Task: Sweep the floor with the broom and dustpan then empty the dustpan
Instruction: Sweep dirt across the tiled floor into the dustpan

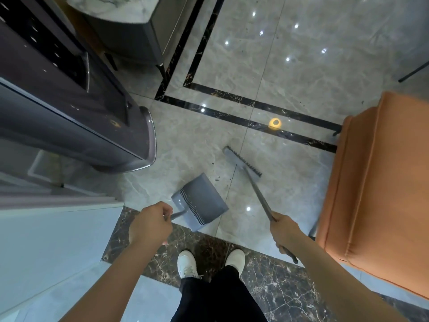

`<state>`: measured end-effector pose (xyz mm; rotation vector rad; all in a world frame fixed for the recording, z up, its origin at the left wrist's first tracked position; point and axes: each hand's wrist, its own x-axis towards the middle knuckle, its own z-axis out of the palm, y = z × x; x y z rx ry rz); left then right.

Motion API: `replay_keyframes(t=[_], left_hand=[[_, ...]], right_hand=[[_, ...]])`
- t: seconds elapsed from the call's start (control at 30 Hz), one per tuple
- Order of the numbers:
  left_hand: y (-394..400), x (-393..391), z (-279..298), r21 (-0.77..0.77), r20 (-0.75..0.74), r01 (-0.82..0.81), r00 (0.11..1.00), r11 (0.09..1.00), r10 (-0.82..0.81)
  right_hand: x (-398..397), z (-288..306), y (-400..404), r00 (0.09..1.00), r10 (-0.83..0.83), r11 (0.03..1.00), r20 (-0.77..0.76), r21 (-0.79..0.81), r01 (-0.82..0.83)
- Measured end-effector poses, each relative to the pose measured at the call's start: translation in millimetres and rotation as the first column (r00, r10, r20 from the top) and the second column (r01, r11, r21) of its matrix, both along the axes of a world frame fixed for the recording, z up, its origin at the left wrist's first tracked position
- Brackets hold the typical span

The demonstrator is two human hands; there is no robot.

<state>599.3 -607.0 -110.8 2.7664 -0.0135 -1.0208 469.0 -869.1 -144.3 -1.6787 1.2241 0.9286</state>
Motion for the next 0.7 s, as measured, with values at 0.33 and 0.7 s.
replay_keyframes(t=[0.33,0.7], left_hand=[[2.7,-0.2,-2.0,-0.024,0.005,0.002,1.0,1.0,-0.002],[5.6,-0.5,-6.8,-0.042,0.018,0.028,0.999,0.999,-0.027]], right_hand=[[-18.6,25.9,26.3,0.994,0.086,0.989,-0.067,0.127,-0.077],[4.9,12.3,37.4,0.988,-0.129,0.979,-0.08,0.148,0.139]])
